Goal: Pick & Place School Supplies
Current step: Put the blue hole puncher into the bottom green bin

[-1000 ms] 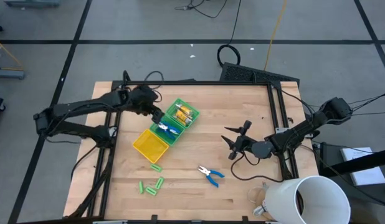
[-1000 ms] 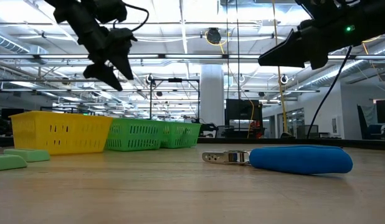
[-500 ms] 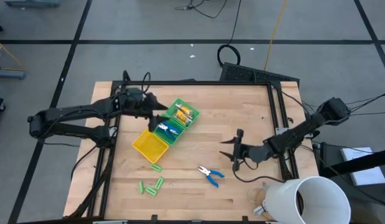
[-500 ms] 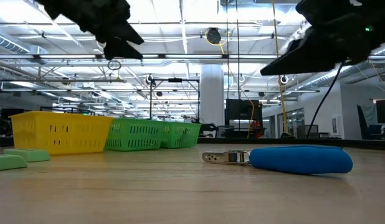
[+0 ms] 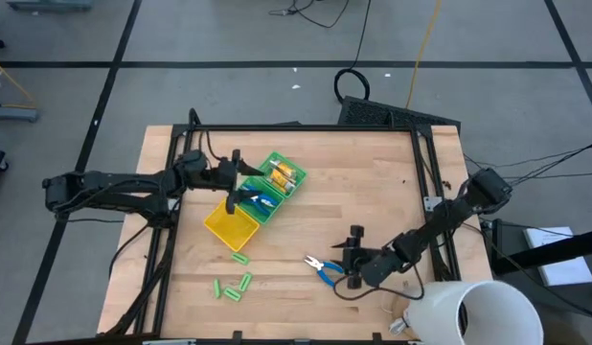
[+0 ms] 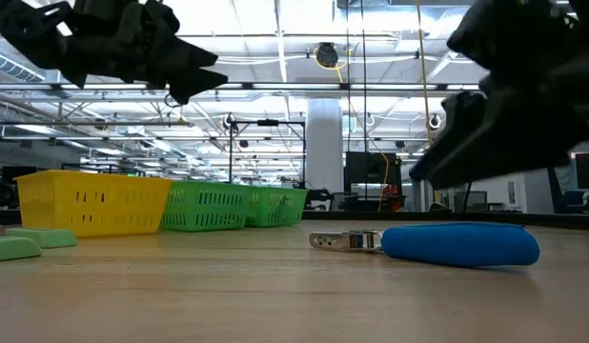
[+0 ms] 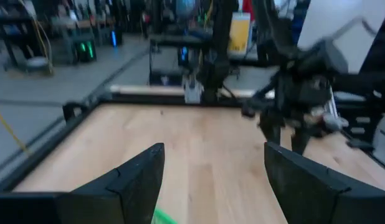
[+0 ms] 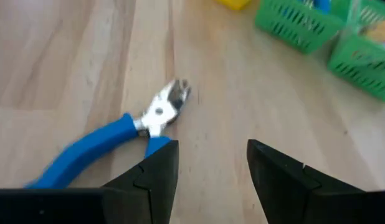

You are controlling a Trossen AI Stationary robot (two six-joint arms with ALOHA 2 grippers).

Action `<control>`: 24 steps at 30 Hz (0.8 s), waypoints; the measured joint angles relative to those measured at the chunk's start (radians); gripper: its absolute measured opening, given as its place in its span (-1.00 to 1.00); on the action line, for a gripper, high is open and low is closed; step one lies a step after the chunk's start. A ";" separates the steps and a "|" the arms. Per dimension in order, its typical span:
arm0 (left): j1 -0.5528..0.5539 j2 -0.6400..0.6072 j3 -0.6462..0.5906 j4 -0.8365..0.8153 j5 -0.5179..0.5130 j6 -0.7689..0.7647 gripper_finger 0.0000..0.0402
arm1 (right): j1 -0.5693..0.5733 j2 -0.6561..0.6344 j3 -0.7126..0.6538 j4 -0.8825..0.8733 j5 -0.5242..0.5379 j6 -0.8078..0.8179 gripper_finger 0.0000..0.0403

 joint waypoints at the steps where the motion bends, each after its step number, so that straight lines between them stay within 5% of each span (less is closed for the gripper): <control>1: 0.000 0.000 -0.009 0.032 -0.001 -0.005 0.39 | -0.001 0.009 0.000 -0.001 -0.014 0.006 -0.10; 8: -0.010 0.000 -0.021 0.050 0.000 -0.047 0.39 | -0.007 0.020 0.000 -0.004 -0.204 0.077 -0.10; 18: -0.014 0.000 -0.021 0.052 0.000 -0.051 0.39 | -0.002 0.018 0.002 -0.090 -0.214 0.136 -0.10; 24: -0.014 0.000 -0.021 0.052 -0.001 -0.053 0.39 | 0.001 0.020 0.000 -0.104 -0.312 0.156 -0.10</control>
